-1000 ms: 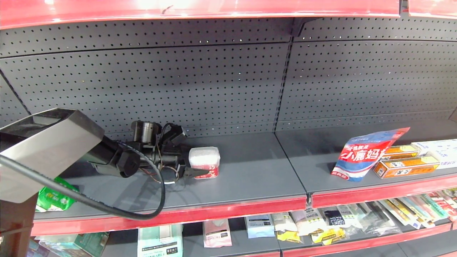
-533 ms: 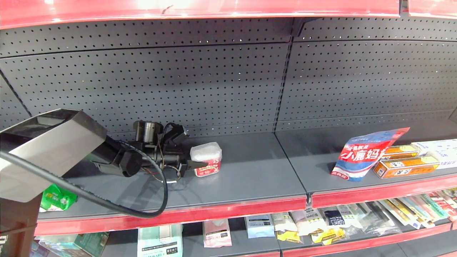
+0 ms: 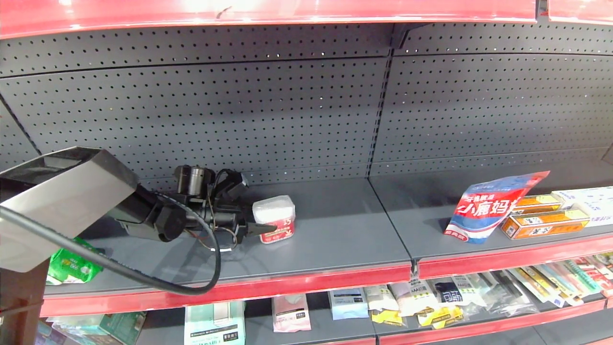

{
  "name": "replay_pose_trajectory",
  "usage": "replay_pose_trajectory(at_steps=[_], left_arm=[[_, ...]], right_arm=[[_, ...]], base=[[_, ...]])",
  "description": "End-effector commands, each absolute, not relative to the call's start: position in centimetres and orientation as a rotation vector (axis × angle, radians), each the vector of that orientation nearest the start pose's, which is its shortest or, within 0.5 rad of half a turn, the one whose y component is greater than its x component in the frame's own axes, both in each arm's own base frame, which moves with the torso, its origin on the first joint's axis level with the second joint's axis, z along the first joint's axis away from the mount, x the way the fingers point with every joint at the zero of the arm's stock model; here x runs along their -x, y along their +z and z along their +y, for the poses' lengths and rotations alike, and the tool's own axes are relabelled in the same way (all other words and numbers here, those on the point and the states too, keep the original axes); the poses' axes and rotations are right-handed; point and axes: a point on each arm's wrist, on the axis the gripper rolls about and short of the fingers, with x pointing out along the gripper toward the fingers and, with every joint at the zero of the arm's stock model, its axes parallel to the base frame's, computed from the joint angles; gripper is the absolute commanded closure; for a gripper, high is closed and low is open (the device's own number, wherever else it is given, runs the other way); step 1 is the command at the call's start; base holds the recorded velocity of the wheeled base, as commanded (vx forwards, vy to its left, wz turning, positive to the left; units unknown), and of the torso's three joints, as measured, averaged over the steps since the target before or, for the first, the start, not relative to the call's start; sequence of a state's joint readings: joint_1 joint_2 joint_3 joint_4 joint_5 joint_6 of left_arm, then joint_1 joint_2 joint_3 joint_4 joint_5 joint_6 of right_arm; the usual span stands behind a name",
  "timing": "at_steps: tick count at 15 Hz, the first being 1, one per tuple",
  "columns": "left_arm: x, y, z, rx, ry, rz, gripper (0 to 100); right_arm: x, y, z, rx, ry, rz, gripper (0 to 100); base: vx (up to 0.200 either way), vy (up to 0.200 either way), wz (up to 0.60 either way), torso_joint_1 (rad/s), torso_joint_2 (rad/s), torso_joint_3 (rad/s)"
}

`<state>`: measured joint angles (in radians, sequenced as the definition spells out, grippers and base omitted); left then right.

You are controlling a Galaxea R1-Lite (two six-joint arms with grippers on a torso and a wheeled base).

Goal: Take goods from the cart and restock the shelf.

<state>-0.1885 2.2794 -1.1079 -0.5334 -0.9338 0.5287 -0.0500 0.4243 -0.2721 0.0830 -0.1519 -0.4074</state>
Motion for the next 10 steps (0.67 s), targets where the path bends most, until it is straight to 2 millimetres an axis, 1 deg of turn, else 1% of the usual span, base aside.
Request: replay_pose_trajectory(at_steps=[1,2,4,5,6,7,9,10], left_arm=[[-38.0,5.6,-8.7,-0.209,-1.207,0.315,100],[-37.3,5.9,-8.0,-0.202,-1.198,0.319,100],[-36.2,6.3,-7.2,-0.192,-1.205,0.321,100],[-35.4,6.1,-6.9,-0.206,-1.208,0.322,100],[-35.1,5.9,-6.5,-0.21,-1.211,0.319,100],[-34.6,5.4,-5.7,-0.233,-1.224,0.284,100],[-34.1,4.7,-4.8,-0.251,-1.22,0.272,100],[-33.9,4.7,-4.7,-0.242,-1.233,0.268,100]], right_arm=[[-1.0,14.8,-0.4,0.417,-0.151,0.274,100],[-1.0,14.9,-0.4,0.417,-0.15,0.271,100],[-1.0,14.9,-0.4,0.417,-0.15,0.268,100],[-1.0,15.0,-0.4,0.417,-0.151,0.265,100],[-1.0,15.0,-0.4,0.417,-0.151,0.263,100],[-1.0,15.1,-0.4,0.416,-0.15,0.262,100],[-1.0,15.1,-0.4,0.416,-0.15,0.262,100],[-1.0,15.1,-0.4,0.416,-0.15,0.263,100]], base=[[0.0,0.0,0.0,0.0,0.0,0.0],[0.0,0.0,0.0,0.0,0.0,0.0],[0.0,0.0,0.0,0.0,0.0,0.0],[0.0,0.0,0.0,0.0,0.0,0.0],[0.0,0.0,0.0,0.0,0.0,0.0],[0.0,0.0,0.0,0.0,0.0,0.0],[0.0,0.0,0.0,0.0,0.0,0.0],[0.0,0.0,0.0,0.0,0.0,0.0]])
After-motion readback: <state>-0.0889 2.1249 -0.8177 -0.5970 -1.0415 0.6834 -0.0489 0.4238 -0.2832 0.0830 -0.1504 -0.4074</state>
